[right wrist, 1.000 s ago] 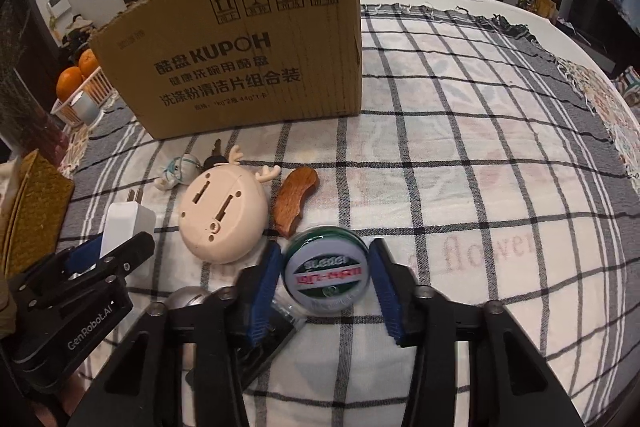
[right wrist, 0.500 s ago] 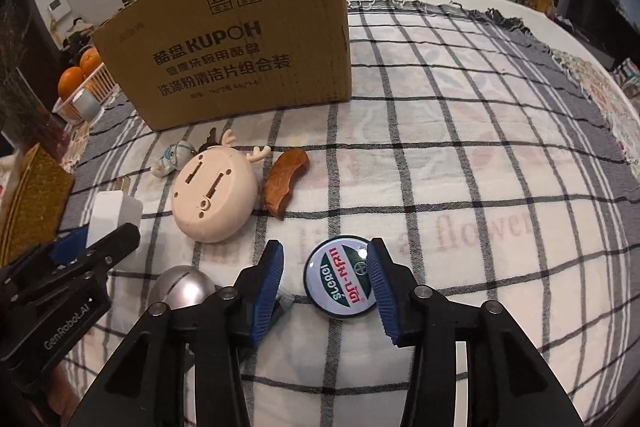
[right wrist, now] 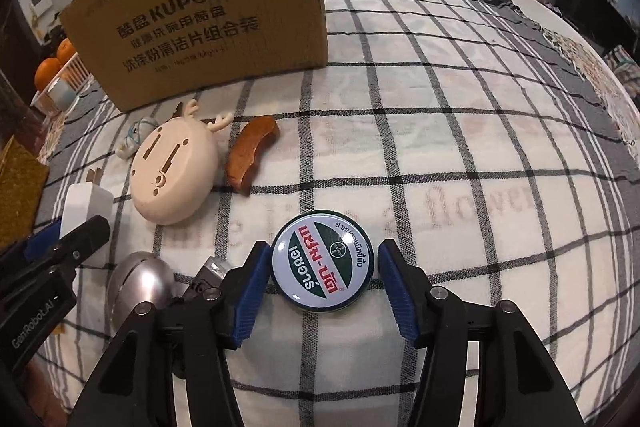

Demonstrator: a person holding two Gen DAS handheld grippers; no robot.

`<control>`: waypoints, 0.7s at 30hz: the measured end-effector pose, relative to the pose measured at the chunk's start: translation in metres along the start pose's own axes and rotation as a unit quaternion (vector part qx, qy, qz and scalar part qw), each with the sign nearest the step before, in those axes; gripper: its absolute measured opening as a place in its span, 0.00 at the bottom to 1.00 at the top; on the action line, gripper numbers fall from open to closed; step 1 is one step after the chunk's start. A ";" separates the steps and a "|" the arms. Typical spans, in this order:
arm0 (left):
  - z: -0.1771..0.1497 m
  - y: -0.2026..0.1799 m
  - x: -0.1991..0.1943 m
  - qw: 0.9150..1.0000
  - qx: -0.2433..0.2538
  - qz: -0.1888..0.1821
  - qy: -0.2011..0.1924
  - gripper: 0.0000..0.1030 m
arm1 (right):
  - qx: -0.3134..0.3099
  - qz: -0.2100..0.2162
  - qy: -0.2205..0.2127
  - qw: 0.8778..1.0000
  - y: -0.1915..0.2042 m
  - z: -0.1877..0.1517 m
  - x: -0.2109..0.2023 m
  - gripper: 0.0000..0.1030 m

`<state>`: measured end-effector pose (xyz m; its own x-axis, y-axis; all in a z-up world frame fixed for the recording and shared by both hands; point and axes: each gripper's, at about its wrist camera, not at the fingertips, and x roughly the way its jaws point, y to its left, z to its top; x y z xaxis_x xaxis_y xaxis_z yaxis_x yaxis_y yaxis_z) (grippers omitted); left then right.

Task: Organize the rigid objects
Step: 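Lift the white charger and green-white tin and carry both toward the cardboard box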

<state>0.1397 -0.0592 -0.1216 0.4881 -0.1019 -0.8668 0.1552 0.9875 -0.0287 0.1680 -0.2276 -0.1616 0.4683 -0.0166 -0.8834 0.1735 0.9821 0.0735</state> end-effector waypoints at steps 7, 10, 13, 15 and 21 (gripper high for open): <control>0.003 0.001 -0.012 1.000 0.003 -0.002 -0.018 0.42 | 0.006 0.002 -0.017 1.000 0.001 0.000 -0.011 0.51; 0.006 0.002 -0.021 1.000 0.002 -0.007 -0.029 0.42 | 0.000 0.003 -0.037 0.999 0.004 0.004 -0.025 0.51; 0.009 0.004 -0.031 0.999 0.002 -0.012 -0.043 0.42 | -0.004 0.009 -0.054 0.998 0.008 0.007 -0.038 0.51; 0.012 0.005 -0.038 0.999 0.004 -0.013 -0.053 0.42 | -0.010 0.012 -0.068 0.998 0.012 0.010 -0.048 0.51; 0.022 0.008 -0.062 0.995 0.016 -0.015 -0.092 0.42 | -0.021 0.019 -0.100 0.995 0.021 0.019 -0.073 0.51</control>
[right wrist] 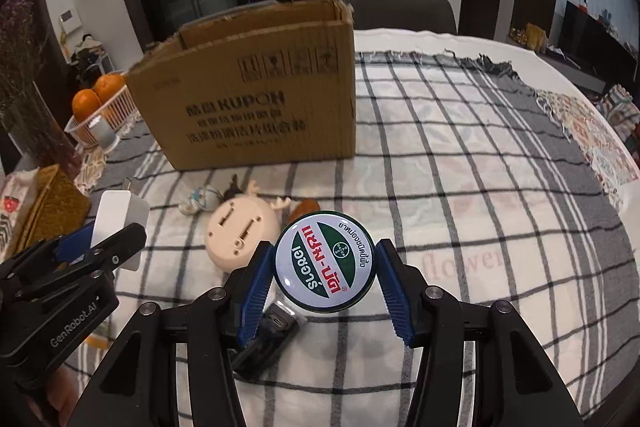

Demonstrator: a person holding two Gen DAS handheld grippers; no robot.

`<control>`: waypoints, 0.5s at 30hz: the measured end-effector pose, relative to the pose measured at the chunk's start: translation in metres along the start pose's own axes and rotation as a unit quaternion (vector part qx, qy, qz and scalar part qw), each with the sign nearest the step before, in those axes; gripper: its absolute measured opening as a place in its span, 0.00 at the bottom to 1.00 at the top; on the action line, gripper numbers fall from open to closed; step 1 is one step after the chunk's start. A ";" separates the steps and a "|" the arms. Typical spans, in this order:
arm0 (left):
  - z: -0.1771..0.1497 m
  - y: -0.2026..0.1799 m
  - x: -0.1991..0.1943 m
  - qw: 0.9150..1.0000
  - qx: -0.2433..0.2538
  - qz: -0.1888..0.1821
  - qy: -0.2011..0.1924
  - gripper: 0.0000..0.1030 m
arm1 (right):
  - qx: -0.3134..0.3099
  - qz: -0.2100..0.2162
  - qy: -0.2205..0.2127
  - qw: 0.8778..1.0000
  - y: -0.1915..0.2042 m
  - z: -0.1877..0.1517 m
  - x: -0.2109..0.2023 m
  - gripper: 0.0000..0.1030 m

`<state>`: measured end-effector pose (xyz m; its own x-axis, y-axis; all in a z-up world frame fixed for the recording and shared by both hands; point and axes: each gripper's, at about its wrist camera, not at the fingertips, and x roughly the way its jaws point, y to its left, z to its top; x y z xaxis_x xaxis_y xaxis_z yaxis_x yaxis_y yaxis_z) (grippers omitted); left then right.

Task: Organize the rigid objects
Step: 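Lift the white charger and green-white tin and carry both toward the cardboard box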

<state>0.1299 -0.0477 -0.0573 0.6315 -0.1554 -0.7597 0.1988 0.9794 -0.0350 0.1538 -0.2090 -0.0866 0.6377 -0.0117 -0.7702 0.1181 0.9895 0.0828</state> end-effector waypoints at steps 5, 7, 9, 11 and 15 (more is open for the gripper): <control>0.013 0.003 -0.016 1.000 0.006 -0.009 -0.029 0.42 | -0.004 0.006 -0.029 1.000 0.006 0.012 -0.017 0.51; 0.019 0.004 -0.023 0.999 0.009 -0.011 -0.041 0.42 | -0.005 0.010 -0.042 0.999 0.009 0.018 -0.025 0.51; 0.026 0.004 -0.029 0.998 0.012 -0.013 -0.053 0.42 | -0.005 0.014 -0.053 0.998 0.011 0.023 -0.031 0.51; 0.032 0.005 -0.035 0.998 0.015 -0.014 -0.064 0.42 | -0.005 0.017 -0.066 0.998 0.013 0.029 -0.038 0.51; 0.045 0.006 -0.044 0.996 0.019 -0.018 -0.086 0.42 | 0.000 0.027 -0.083 0.996 0.016 0.040 -0.045 0.51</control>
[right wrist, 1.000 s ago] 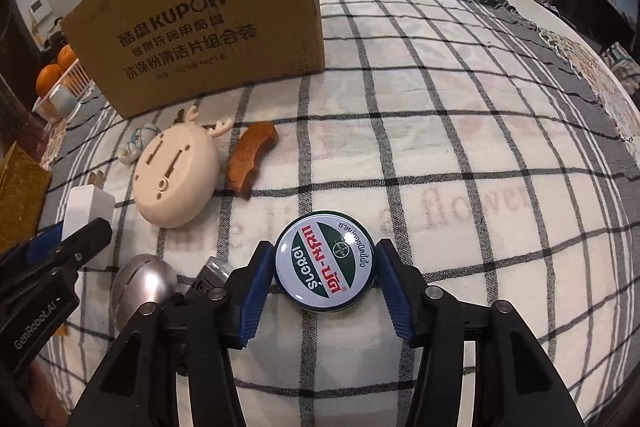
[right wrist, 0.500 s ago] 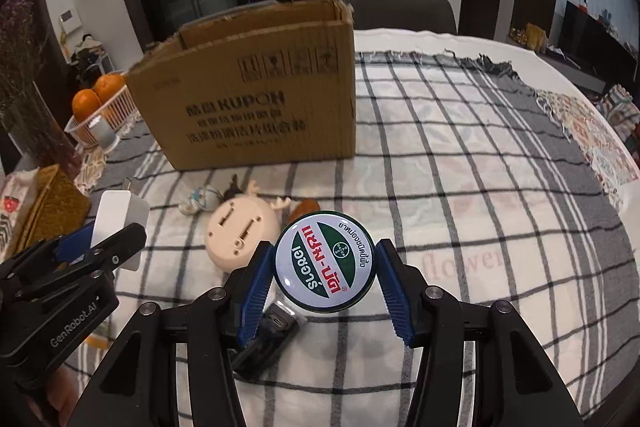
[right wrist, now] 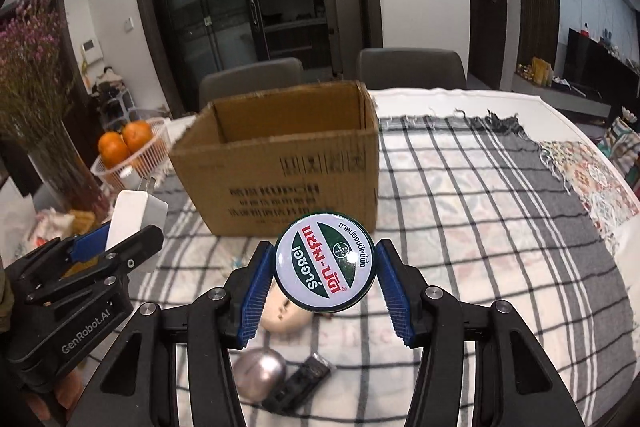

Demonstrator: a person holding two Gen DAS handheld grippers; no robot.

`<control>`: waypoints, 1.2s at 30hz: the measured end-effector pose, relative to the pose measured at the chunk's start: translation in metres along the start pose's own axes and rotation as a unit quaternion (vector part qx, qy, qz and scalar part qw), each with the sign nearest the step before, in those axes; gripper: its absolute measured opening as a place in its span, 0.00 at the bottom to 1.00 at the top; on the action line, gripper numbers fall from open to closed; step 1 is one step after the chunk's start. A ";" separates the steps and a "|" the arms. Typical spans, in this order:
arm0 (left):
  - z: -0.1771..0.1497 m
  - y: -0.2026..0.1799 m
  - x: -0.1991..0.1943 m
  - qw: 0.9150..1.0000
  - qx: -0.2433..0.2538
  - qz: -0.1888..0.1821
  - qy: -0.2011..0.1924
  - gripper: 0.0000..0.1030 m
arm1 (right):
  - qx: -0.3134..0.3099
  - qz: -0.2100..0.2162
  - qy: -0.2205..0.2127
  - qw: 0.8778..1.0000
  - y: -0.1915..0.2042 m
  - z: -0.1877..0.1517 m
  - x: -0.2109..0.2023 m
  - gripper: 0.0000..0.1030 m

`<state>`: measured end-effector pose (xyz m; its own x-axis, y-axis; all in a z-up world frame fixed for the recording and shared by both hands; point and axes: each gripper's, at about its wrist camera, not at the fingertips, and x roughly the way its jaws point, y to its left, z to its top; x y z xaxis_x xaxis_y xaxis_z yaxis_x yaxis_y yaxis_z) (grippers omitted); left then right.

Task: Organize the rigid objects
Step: 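Lift the white charger and green-white tin and carry both toward the cardboard box, then open both tools to drop the charger and tin into the box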

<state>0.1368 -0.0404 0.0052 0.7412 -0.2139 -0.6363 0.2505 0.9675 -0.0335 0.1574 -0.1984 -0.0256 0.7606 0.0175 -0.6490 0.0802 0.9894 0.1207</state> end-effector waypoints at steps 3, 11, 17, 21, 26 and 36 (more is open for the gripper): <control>0.012 0.003 -0.002 1.000 0.000 -0.008 -0.011 0.42 | 0.005 0.008 -0.012 1.000 0.002 0.009 -0.001 0.51; 0.036 0.010 0.008 1.000 0.001 -0.027 -0.010 0.42 | 0.008 0.016 -0.035 0.999 0.006 0.033 0.001 0.51; 0.056 0.016 0.024 1.000 0.008 -0.018 -0.012 0.42 | -0.005 0.007 -0.045 0.999 0.011 0.056 0.011 0.51; 0.072 0.018 0.036 1.000 0.012 -0.018 -0.005 0.42 | -0.006 0.011 -0.039 0.999 0.010 0.074 0.023 0.51; 0.090 0.019 0.051 1.000 0.022 -0.019 0.005 0.42 | -0.020 0.010 -0.030 0.999 0.011 0.093 0.038 0.51; 0.117 0.015 0.080 0.998 0.043 -0.014 0.044 0.43 | -0.025 0.018 0.022 0.999 0.006 0.120 0.070 0.51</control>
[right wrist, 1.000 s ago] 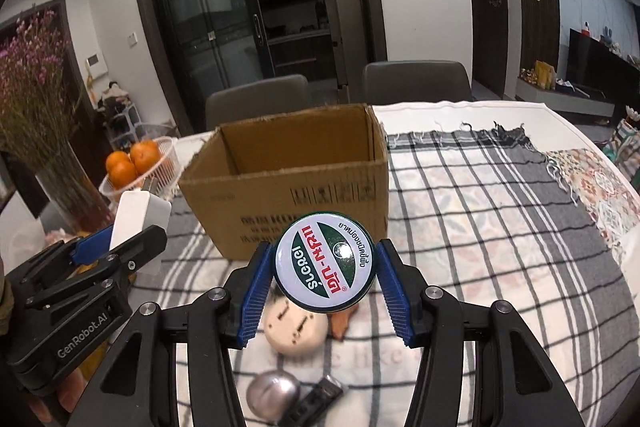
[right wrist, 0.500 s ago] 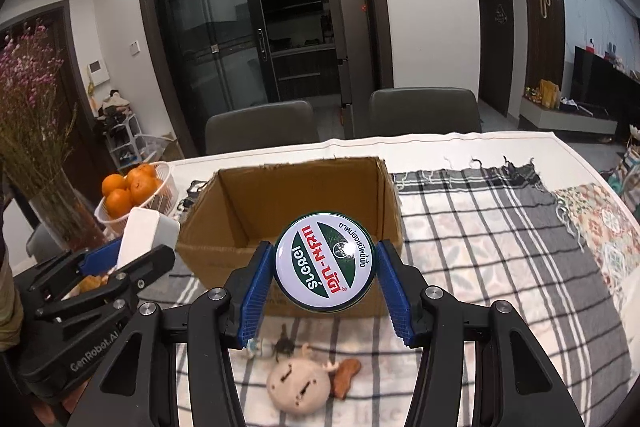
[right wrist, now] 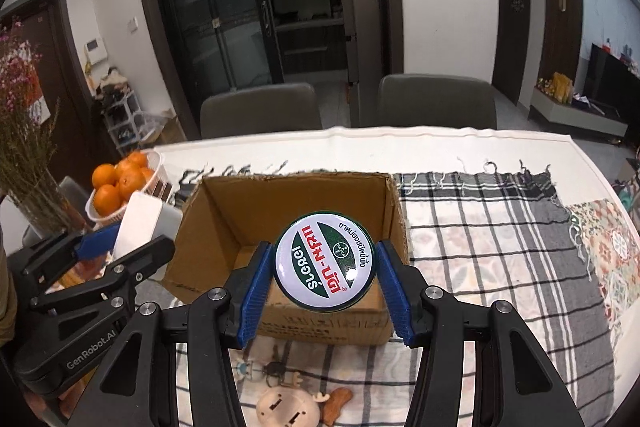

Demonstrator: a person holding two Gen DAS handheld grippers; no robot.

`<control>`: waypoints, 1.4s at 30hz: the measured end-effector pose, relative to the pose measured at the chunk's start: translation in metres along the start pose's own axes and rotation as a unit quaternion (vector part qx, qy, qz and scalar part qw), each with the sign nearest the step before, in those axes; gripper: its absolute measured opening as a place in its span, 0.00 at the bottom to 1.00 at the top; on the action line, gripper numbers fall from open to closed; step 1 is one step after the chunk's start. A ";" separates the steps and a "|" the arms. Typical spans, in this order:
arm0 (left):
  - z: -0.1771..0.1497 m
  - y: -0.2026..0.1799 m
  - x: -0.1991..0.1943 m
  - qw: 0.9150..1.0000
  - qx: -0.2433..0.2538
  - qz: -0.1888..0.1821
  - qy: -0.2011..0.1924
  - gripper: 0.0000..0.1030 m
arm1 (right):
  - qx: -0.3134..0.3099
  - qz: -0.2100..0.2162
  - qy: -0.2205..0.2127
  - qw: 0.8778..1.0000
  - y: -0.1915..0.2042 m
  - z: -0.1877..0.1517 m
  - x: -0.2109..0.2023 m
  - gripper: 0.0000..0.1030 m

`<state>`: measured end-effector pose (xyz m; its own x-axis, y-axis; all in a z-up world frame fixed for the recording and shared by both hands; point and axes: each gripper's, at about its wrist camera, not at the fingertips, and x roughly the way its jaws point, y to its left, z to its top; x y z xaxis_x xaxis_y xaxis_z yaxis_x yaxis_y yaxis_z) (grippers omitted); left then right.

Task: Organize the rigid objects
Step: 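Open both tools to drop the charger and tin into the box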

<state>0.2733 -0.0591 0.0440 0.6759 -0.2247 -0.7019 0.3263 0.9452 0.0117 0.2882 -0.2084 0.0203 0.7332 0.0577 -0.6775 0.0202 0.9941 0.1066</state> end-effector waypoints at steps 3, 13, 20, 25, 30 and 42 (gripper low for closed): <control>0.007 0.001 0.014 1.000 0.003 -0.002 0.025 0.43 | 0.000 0.005 0.027 1.000 -0.003 0.006 0.014 0.51; 0.015 0.007 0.063 0.994 -0.001 0.000 0.108 0.42 | 0.015 0.005 0.109 0.994 -0.015 0.015 0.065 0.51; 0.012 0.009 0.079 0.991 -0.006 0.009 0.130 0.43 | 0.014 0.000 0.141 0.990 -0.020 0.014 0.085 0.51; 0.015 0.009 0.069 0.994 0.001 0.028 0.110 0.43 | 0.022 0.001 0.151 0.988 -0.023 0.010 0.089 0.52; 0.014 0.011 0.054 0.995 -0.010 0.026 0.098 0.44 | 0.021 0.006 0.135 0.991 -0.019 0.013 0.077 0.53; -0.005 0.013 -0.015 0.998 -0.030 0.055 0.027 0.45 | 0.028 0.003 0.068 0.997 -0.003 0.003 0.014 0.53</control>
<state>0.2640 -0.0422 0.0506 0.6679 -0.1062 -0.7367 0.2100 0.9764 0.0497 0.3007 -0.2106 0.0128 0.6345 0.0800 -0.7688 0.0558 0.9873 0.1487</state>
